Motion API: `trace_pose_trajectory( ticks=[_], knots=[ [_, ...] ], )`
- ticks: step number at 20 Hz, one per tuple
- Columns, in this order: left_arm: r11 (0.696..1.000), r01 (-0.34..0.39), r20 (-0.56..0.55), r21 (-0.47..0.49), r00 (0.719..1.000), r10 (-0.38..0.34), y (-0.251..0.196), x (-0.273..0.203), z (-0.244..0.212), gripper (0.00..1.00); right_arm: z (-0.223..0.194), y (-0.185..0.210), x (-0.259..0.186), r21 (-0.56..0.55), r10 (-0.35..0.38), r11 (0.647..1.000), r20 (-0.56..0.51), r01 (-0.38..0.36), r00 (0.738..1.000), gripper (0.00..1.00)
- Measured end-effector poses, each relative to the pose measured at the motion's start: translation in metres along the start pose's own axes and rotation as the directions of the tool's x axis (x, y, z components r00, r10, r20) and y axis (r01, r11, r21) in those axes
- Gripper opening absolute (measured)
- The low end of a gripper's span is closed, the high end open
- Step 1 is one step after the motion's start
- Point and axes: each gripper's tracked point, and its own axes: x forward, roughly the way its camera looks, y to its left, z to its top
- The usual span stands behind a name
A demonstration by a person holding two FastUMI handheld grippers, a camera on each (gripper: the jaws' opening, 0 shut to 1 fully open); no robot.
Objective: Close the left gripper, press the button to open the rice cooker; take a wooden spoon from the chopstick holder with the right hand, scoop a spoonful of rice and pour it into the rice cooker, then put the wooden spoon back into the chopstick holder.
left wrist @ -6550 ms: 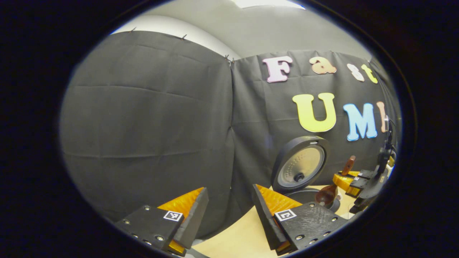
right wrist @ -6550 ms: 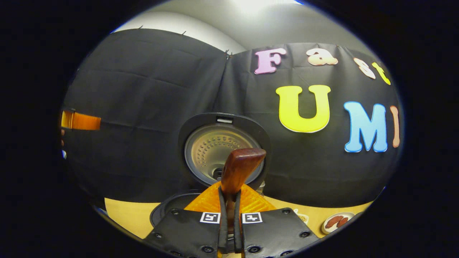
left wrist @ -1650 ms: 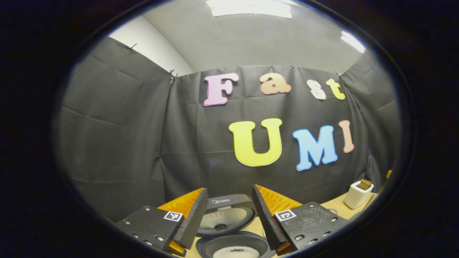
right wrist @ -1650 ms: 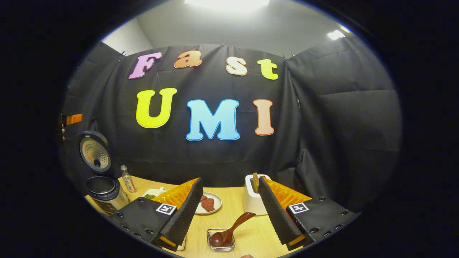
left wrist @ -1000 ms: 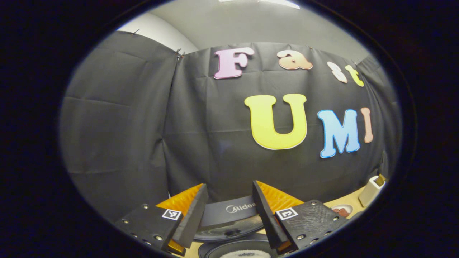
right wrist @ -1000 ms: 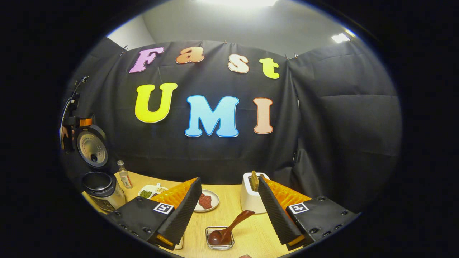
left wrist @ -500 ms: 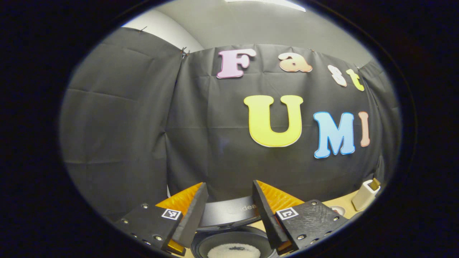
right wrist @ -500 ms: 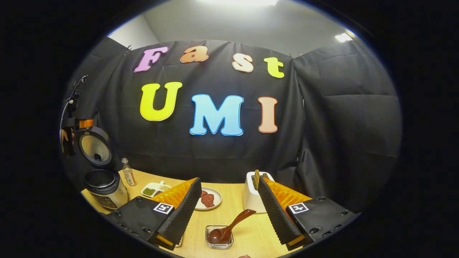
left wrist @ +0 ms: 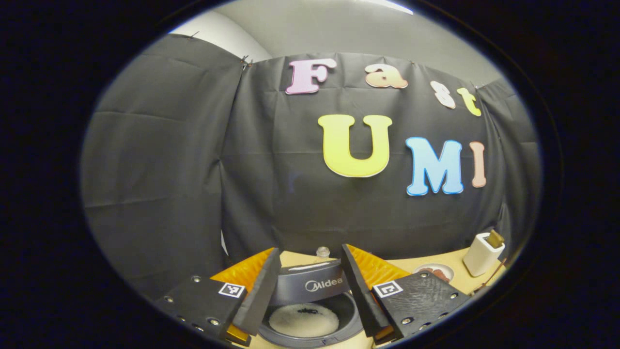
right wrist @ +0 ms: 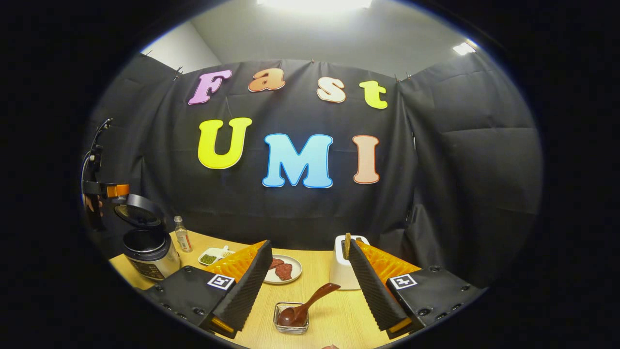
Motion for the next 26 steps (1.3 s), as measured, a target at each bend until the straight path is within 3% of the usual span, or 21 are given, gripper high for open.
trace_pose_trajectory(
  ticks=[13, 16, 17, 26],
  knots=[
    [0.999, -0.013, -0.068, 0.040, 0.998, 0.016, -0.018, -0.046, -0.087, 0.81, -0.003, -0.019, -0.023, 0.004, 0.000, 1.000, -0.002, 0.000, 1.000, 1.00],
    [0.999, -0.008, -0.092, 0.035, 0.996, 0.012, -0.021, -0.048, -0.104, 0.80, -0.002, -0.019, -0.025, 0.003, 0.000, 1.000, 0.000, 0.000, 1.000, 0.96],
    [0.999, -0.005, -0.102, 0.035, 0.995, 0.009, -0.022, -0.049, -0.110, 0.82, -0.003, -0.018, -0.026, 0.003, 0.000, 1.000, 0.000, 0.000, 1.000, 1.00],
    [0.997, 0.005, -0.190, 0.079, 0.982, 0.010, -0.027, -0.053, -0.166, 0.82, -0.007, -0.010, -0.026, -0.005, 0.011, 1.000, -0.014, -0.011, 1.000, 1.00]
  ],
)
